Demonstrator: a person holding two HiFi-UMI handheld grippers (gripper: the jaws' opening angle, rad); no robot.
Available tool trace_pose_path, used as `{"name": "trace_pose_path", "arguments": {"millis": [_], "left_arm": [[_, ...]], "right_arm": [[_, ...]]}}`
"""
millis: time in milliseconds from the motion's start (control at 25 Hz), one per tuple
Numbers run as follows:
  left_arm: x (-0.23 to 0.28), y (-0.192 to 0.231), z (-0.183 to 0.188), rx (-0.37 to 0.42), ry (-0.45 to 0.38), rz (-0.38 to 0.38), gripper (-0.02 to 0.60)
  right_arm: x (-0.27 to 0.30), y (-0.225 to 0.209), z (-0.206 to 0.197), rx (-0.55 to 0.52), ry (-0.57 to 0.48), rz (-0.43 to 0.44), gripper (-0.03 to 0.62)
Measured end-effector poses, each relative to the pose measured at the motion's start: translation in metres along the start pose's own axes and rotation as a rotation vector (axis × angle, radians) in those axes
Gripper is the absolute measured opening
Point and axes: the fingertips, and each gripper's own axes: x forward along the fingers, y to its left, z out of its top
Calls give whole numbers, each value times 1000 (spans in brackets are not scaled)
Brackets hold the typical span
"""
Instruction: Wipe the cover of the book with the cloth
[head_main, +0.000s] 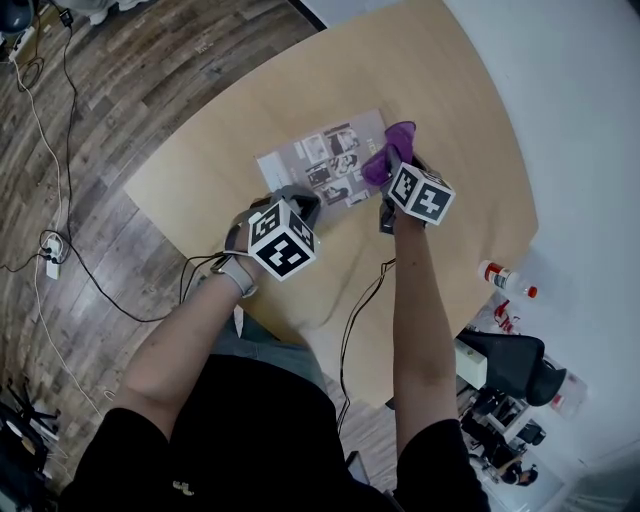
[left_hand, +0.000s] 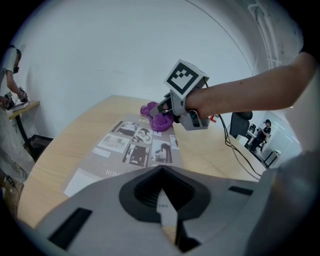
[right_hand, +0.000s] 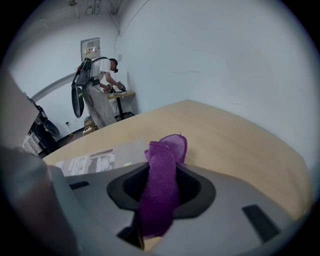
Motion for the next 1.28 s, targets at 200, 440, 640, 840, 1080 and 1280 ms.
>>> {"name": "trace_pose_path", "arguments": {"millis": [200,440,640,840,1080,1280], "left_arm": [[0,0,1,0,-1,-1,20],[1,-2,3,7,-6,5,20],[1,-2,3,12,-10,8,20],[0,-3,3,10,-10,4,20],[0,0,2,11,-14,6,20],[-1,-1,2,12,-24,7,20]], "right_arm": [[17,21,22,-76,-12,32,132],[33,43,40,-134,-44,74,132],[43,79,52,-215,-45,140,123],[42,116,49,-302,-69,174,123],[34,163,34,-403,-56,307,123],[19,194,18,-456,-54,394,124]]}}
